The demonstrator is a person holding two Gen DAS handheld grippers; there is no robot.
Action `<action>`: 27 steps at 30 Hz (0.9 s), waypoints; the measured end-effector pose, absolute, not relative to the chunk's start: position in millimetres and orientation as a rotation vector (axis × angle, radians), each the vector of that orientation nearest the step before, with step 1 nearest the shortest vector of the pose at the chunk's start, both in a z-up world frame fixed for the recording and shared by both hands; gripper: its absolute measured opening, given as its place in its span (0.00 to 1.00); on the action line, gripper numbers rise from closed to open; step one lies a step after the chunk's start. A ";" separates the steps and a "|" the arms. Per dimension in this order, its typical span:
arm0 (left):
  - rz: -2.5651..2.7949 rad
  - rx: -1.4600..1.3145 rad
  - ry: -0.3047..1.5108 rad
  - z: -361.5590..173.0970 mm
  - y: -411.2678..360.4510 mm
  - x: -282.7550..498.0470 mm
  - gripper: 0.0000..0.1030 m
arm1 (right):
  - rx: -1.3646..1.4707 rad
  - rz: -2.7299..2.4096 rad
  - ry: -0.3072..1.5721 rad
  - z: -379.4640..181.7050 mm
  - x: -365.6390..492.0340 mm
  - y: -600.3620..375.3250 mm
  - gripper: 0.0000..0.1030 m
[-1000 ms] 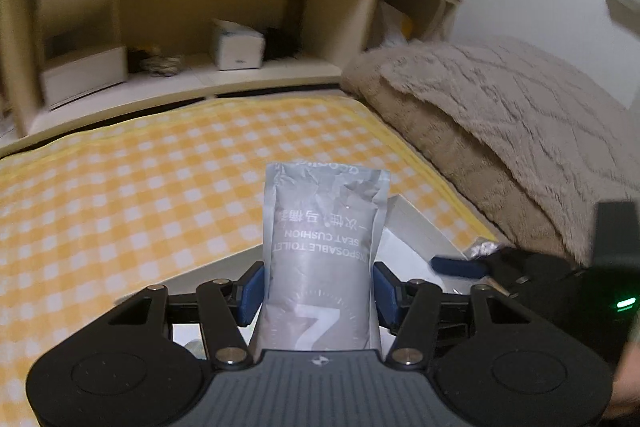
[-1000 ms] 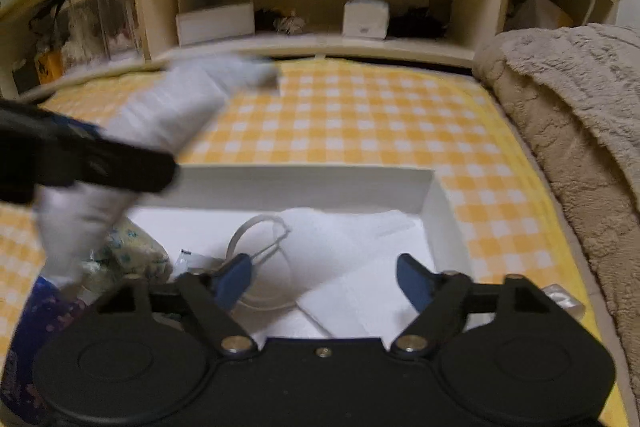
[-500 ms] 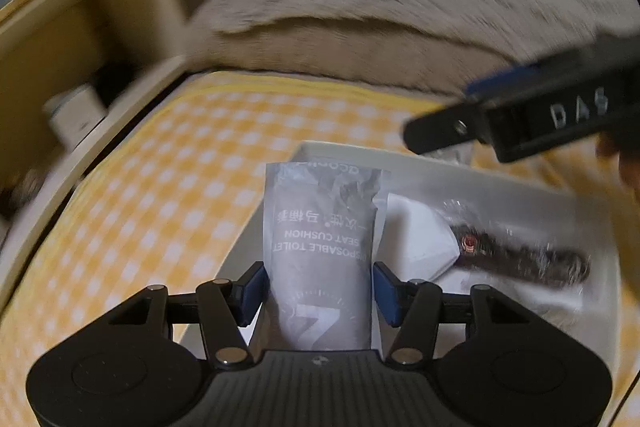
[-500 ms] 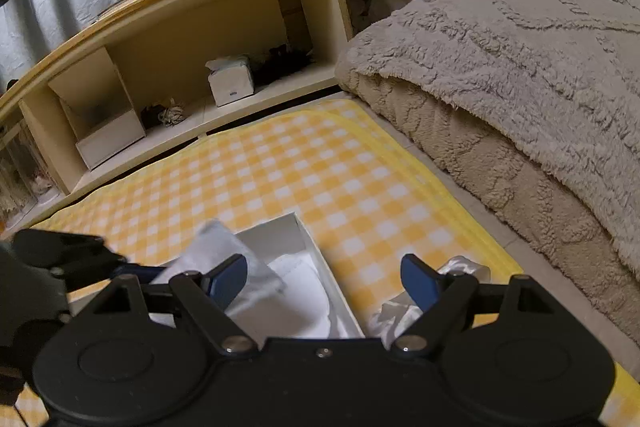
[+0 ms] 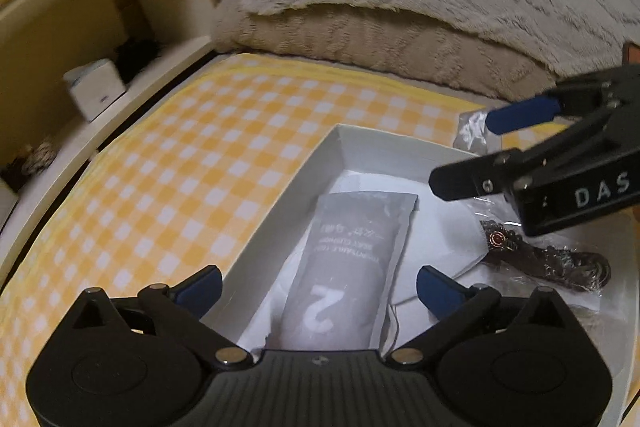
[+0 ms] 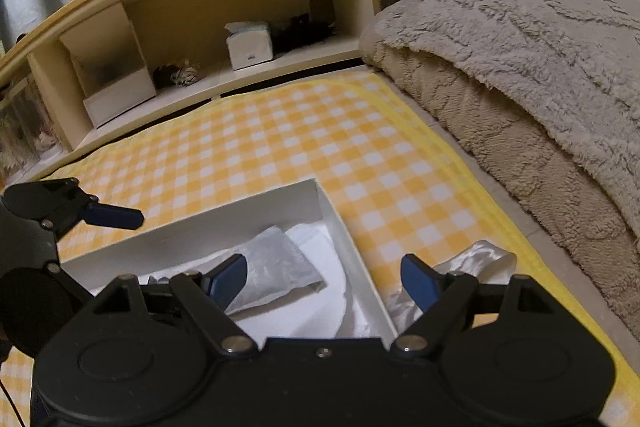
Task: Organize soft objects
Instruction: 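Open both tools to release the packet and mask into the box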
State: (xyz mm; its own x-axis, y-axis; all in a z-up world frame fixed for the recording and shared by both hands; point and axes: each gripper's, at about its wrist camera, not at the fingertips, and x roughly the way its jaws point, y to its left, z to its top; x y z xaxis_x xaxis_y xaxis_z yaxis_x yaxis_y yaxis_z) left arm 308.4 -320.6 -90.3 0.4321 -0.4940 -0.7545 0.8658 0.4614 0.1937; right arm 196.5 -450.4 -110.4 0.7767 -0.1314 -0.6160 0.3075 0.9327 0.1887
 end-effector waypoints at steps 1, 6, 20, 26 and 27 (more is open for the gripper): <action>-0.918 0.617 0.686 -88.3 -317.3 307.0 1.00 | 0.283 -0.241 0.640 -109.3 195.8 -449.1 0.82; -0.889 0.543 0.697 -74.4 -295.5 296.3 1.00 | 0.252 -0.236 0.627 -98.5 190.2 -437.9 0.82; -0.728 0.362 0.662 -36.4 -217.4 241.2 1.00 | 0.180 -0.155 0.560 -59.7 159.8 -392.9 0.82; -0.658 0.285 0.650 -17.6 -188.5 212.3 1.00 | 0.147 -0.106 0.525 -44.6 140.4 -368.0 0.82; -0.645 0.268 0.647 -13.7 -183.7 207.4 1.00 | 0.142 -0.098 0.521 -42.2 137.1 -363.8 0.82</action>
State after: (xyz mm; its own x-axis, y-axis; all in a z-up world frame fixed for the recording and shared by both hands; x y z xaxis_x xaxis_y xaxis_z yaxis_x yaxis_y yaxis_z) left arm 207.4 -183.7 -13.7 0.6135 -0.4715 -0.6335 0.6320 0.7742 0.0357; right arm 137.1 -363.8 -42.2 0.8632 -0.0573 -0.5017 0.1294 0.9855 0.1100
